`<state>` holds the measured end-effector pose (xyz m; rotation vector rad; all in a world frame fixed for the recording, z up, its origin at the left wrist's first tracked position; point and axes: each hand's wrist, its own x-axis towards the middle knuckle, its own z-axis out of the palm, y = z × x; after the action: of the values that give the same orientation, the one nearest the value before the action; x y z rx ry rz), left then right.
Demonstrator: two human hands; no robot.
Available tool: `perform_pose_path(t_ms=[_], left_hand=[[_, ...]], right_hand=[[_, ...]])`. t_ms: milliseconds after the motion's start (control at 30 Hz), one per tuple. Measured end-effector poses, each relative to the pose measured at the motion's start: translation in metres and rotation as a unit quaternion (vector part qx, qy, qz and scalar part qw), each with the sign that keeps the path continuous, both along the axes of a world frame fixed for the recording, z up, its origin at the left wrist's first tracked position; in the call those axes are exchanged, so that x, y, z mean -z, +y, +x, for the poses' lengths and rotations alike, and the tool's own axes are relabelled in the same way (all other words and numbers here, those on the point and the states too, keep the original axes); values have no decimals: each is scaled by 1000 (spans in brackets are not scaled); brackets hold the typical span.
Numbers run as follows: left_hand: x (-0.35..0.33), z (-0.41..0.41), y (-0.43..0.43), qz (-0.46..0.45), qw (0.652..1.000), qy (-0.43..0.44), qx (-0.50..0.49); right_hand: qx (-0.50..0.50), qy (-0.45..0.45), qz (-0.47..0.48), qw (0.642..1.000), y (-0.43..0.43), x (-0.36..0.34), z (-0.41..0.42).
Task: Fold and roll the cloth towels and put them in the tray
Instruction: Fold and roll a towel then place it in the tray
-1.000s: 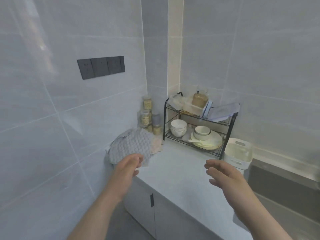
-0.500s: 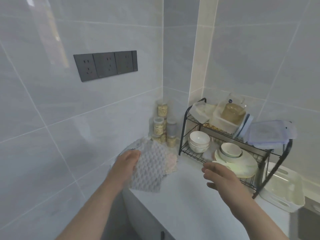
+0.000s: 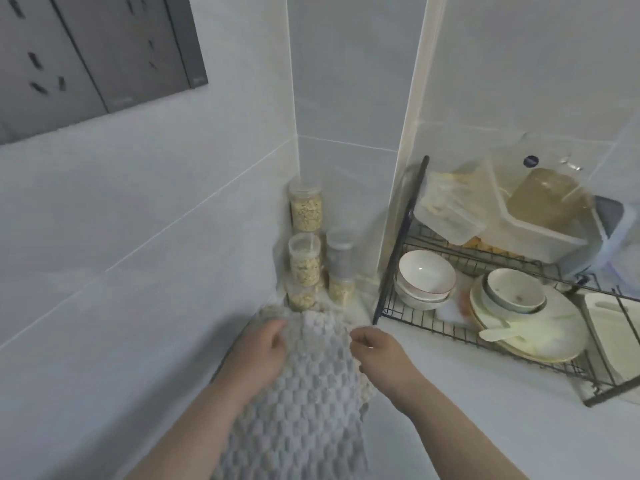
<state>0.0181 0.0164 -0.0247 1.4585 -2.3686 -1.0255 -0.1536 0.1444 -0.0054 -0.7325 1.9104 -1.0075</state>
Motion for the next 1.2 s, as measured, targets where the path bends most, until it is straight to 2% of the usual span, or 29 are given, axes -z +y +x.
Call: perform_pose_path(t_ms=[100, 200, 300, 367, 533, 633, 733, 867, 1033, 1100, 1200], left_hand=[[25, -9, -23, -37, 999, -3, 34], [49, -18, -45, -55, 996, -14, 66], [55, -22, -55, -129, 986, -63, 88], [56, -19, -56, -186, 977, -56, 84], [59, -2, -53, -309, 941, 58, 124], [63, 3, -46, -300, 935, 145, 122], [61, 6, -33, -314, 920, 189, 136], [52, 10, -20, -373, 896, 212, 111], [37, 39, 2, -465, 866, 135, 127], [31, 52, 17, -468, 863, 129, 140], [8, 70, 41, -435, 878, 157, 122]], right_hand=[[25, 24, -7, 999, -38, 25, 0], [-26, 105, -33, 994, -64, 49, -7], [-103, 238, -48, 965, -74, 71, -12], [-138, 315, -59, 937, -75, 87, -17], [-182, 379, -122, 899, -73, 91, -20], [-193, 333, -147, 911, -68, 82, -14], [-224, 366, -162, 889, -60, 73, -6], [-161, 383, -214, 884, -38, 63, 1], [-23, 434, -262, 862, 26, 49, 14], [13, 449, -264, 854, 56, 41, 24], [47, 473, -251, 843, 101, 19, 42]])
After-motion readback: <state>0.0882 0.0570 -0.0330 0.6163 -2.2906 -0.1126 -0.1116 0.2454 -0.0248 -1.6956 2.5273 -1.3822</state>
